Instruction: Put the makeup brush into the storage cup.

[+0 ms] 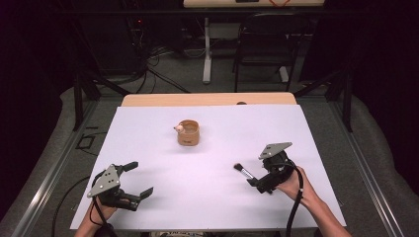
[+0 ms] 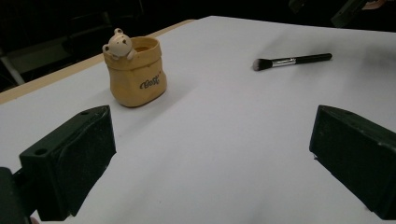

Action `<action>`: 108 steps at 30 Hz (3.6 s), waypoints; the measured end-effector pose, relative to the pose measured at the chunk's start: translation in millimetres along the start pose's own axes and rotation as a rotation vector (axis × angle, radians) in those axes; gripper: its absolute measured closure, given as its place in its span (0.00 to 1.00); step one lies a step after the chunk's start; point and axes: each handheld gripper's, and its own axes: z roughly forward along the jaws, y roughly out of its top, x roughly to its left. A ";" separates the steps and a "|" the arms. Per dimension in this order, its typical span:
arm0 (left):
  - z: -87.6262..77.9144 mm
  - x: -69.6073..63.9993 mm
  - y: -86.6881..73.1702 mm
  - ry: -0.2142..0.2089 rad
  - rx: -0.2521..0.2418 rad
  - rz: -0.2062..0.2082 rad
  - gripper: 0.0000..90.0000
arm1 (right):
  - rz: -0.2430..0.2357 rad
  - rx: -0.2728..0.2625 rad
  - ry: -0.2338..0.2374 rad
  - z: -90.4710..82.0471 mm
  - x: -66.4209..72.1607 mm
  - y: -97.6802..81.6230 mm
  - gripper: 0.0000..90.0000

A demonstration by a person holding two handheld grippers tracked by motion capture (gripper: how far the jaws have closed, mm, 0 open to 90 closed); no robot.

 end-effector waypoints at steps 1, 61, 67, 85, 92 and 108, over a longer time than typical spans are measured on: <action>0.3 -0.2 -0.1 0.004 -0.003 -0.001 0.00 | 0.000 0.012 0.003 0.7 -0.4 1.1 0.00; 2.1 0.1 -0.1 -0.005 0.004 -0.004 0.00 | 0.047 0.460 0.010 37.5 -9.9 9.4 0.60; 2.1 0.2 -0.2 -0.005 0.005 -0.003 0.00 | 0.061 0.499 0.012 41.2 -9.4 6.6 0.71; 2.2 0.0 -0.1 -0.011 0.012 -0.001 0.00 | 0.059 0.547 -0.011 49.0 -5.6 0.5 0.84; 2.9 -0.5 0.0 -0.015 0.019 0.002 0.00 | 0.050 0.558 -0.035 51.4 -0.9 1.5 0.87; 2.6 -0.4 -0.1 -0.015 0.020 0.005 0.00 | 0.062 0.529 0.010 48.4 -5.8 -2.1 0.88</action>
